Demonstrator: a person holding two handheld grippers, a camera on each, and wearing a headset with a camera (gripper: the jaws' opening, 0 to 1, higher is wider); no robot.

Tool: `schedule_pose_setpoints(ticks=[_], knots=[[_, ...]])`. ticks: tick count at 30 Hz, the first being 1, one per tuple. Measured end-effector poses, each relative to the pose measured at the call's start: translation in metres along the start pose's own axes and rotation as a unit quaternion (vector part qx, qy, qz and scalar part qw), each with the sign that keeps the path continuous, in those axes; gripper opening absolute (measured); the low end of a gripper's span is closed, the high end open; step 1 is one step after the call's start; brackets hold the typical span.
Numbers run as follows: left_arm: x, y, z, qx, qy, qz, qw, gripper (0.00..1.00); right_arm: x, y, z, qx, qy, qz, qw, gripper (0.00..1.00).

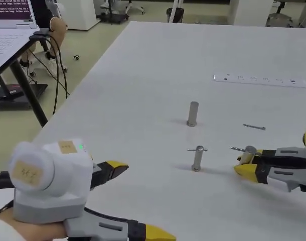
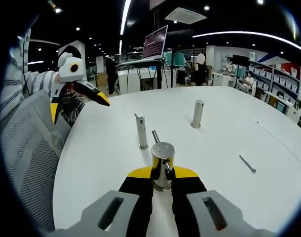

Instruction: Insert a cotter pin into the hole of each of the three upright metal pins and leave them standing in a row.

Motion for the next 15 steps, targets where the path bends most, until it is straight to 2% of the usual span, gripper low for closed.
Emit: schedule_pose_setpoints(ticks=[15], knots=[[0.0028, -0.0003, -0.0028, -0.008, -0.005, -0.003, 1.0, 0.95, -0.0009, -0.0051, -0.0041, 0.002, 0.007, -0.001, 1.0, 0.08]])
Point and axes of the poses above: the centre of the closed fingertips' face, and the gripper's own axes: z roughly backward along the fingers, x roughly to its right, y roughly out of its top, the point moved 2 cm from there along z, roughly backward along the fingers, and after that the axes turned 4 degrees about x, right-handed, at the moved point
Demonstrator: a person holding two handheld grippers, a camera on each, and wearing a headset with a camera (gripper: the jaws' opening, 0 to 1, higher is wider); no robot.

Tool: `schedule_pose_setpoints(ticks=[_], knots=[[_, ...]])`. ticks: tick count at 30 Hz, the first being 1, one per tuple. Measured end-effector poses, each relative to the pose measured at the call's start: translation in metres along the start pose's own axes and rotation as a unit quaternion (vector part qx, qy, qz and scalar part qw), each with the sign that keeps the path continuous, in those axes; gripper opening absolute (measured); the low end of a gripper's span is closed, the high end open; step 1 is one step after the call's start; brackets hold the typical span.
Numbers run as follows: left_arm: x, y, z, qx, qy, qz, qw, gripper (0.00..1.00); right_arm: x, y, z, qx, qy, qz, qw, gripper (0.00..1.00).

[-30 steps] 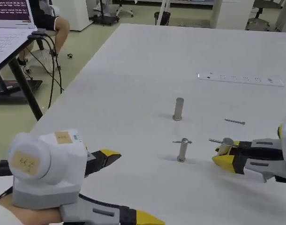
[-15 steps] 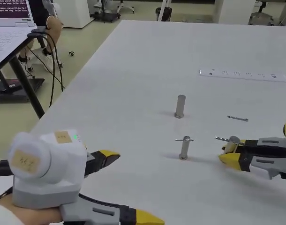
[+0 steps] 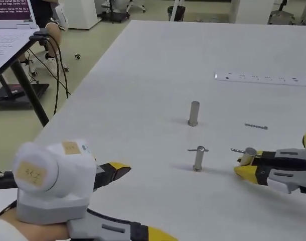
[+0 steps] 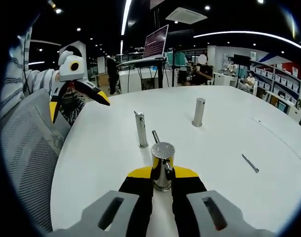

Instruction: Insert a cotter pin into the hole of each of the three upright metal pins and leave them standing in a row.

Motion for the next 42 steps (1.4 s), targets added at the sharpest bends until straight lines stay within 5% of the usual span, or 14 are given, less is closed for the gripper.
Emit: schedule_pose_setpoints(ticks=[32, 36, 39, 42], knots=[[0.003, 0.002, -0.001, -0.002, -0.006, 0.009, 0.9999, 0.95, 0.001, -0.004, -0.004, 0.0, -0.004, -0.008, 1.0, 0.1], [0.004, 0.002, 0.0, -0.004, -0.008, 0.011, 0.9999, 0.95, -0.002, -0.01, -0.002, -0.017, -0.006, -0.017, 0.9997, 0.18], [0.004, 0.002, 0.0, -0.003, -0.007, 0.009, 0.9999, 0.95, -0.003, -0.007, 0.003, -0.008, -0.017, -0.028, 0.9994, 0.32], [0.003, 0.004, 0.0, 0.001, -0.009, 0.009, 0.9999, 0.96, -0.006, -0.003, 0.009, -0.004, -0.019, -0.038, 0.9991, 0.33]])
Point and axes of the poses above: the centre of the closed fingertips' face, and the gripper's own axes: z roughly backward along the fingers, x roughly to its right, y roughly out of its top, the point moved 2 cm from there along z, roughly backward along the fingers, and after that the axes turned 4 degrees about x, right-handed, at the moved point
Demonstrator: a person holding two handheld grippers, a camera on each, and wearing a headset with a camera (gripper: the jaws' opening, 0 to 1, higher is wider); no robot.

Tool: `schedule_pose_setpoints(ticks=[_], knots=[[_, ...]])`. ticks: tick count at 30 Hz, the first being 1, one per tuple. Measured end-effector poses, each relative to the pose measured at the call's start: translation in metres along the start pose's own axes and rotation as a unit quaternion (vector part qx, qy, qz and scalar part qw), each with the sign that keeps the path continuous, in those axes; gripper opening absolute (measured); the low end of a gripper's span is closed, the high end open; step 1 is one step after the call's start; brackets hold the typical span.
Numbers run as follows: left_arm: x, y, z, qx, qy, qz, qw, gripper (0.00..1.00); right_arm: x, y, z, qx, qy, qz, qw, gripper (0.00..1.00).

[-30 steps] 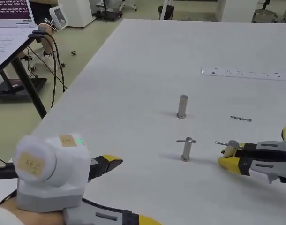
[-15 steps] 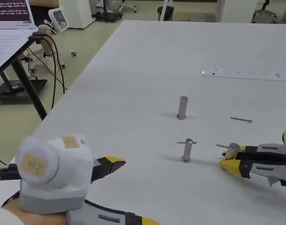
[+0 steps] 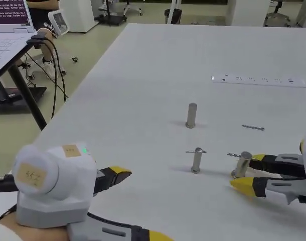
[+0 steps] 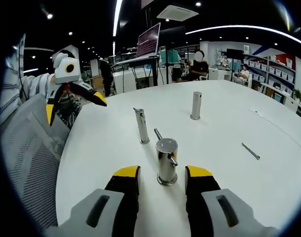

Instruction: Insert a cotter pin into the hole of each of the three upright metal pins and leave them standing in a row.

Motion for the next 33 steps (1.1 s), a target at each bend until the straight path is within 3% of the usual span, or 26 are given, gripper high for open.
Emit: schedule_pose_setpoints(ticks=[7, 12, 15, 22, 28, 33], knots=[[0.005, 0.012, -0.005, 0.008, -0.016, -0.011, 0.9998, 0.98, -0.009, 0.01, 0.019, 0.009, -0.007, -0.036, 0.9993, 0.57], [0.011, 0.022, -0.009, 0.021, -0.033, -0.018, 0.9991, 0.98, -0.012, 0.02, 0.036, 0.018, -0.032, -0.05, 0.9981, 0.69], [0.014, 0.026, -0.01, 0.025, -0.042, -0.025, 0.9985, 0.98, -0.015, 0.025, 0.047, 0.026, -0.048, -0.08, 0.9953, 0.78], [0.019, 0.029, -0.009, 0.032, -0.051, -0.025, 0.9979, 0.98, -0.019, 0.028, 0.072, 0.031, -0.098, -0.098, 0.9899, 0.77], [0.023, 0.025, -0.005, 0.028, -0.056, -0.024, 0.9977, 0.99, -0.021, 0.026, 0.092, 0.045, -0.135, -0.123, 0.9822, 0.82], [0.022, 0.024, 0.0, 0.029, -0.049, -0.013, 0.9983, 0.99, -0.023, 0.021, 0.106, 0.052, -0.152, -0.149, 0.9757, 0.93]])
Point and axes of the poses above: the centre of the closed fingertips' face, and the gripper's own axes: z roughly backward along the fingers, x roughly to its right, y roughly out of its top, the point moved 2 cm from there along z, roughly backward along the fingers, and after that the axes turned 4 degrees about x, right-handed, at the moved point
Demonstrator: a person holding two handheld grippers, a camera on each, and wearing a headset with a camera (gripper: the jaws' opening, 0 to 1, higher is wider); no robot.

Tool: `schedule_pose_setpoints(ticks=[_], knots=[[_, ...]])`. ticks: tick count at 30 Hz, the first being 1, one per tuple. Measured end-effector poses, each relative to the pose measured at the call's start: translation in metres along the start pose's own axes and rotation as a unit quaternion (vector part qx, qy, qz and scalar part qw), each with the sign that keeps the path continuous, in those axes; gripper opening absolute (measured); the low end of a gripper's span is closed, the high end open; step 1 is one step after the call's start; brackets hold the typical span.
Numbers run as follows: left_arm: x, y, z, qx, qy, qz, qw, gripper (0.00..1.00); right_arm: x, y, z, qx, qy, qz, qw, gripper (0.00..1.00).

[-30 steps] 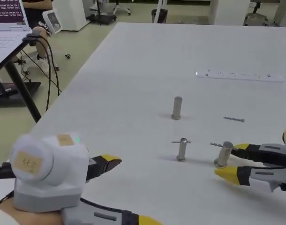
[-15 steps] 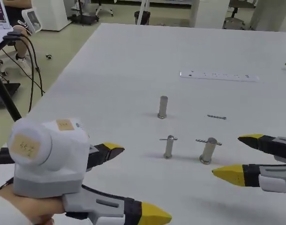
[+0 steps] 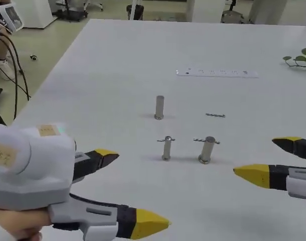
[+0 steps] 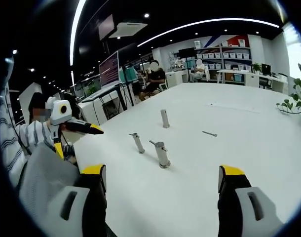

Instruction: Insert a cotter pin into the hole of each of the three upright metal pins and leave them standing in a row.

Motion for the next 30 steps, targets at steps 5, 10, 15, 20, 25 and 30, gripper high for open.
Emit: schedule_pose_setpoints(ticks=[5, 10, 15, 20, 25, 30], knots=[[0.003, 0.003, 0.005, 0.002, 0.0, 0.007, 1.0, 0.99, -0.002, -0.003, 0.011, 0.017, -0.004, -0.02, 0.9996, 0.94], [0.002, 0.007, 0.007, 0.005, 0.007, 0.013, 0.9999, 0.99, -0.006, -0.01, 0.017, 0.014, -0.013, -0.031, 0.9993, 0.98], [-0.004, 0.014, 0.009, 0.015, 0.023, 0.021, 0.9994, 0.99, -0.004, -0.005, 0.025, 0.039, -0.032, -0.048, 0.9976, 0.98], [-0.016, 0.017, 0.008, 0.039, 0.054, 0.052, 0.9964, 0.99, -0.002, -0.004, 0.031, 0.046, -0.042, -0.057, 0.9964, 0.98], [-0.02, 0.016, 0.005, 0.037, 0.065, 0.054, 0.9957, 0.99, 0.003, -0.005, 0.038, 0.049, -0.06, -0.069, 0.9946, 0.98], [-0.023, 0.018, 0.0, 0.033, 0.069, 0.054, 0.9956, 0.99, 0.009, -0.007, 0.046, 0.051, -0.076, -0.088, 0.9919, 0.98]])
Point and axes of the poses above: the centre of the closed fingertips' face, and the gripper's own axes: z roughly backward along the fingers, x roughly to its right, y roughly out of its top, the point moved 2 cm from there along z, roughly backward along the fingers, and after that the axes turned 4 degrees about x, right-handed, at the moved point
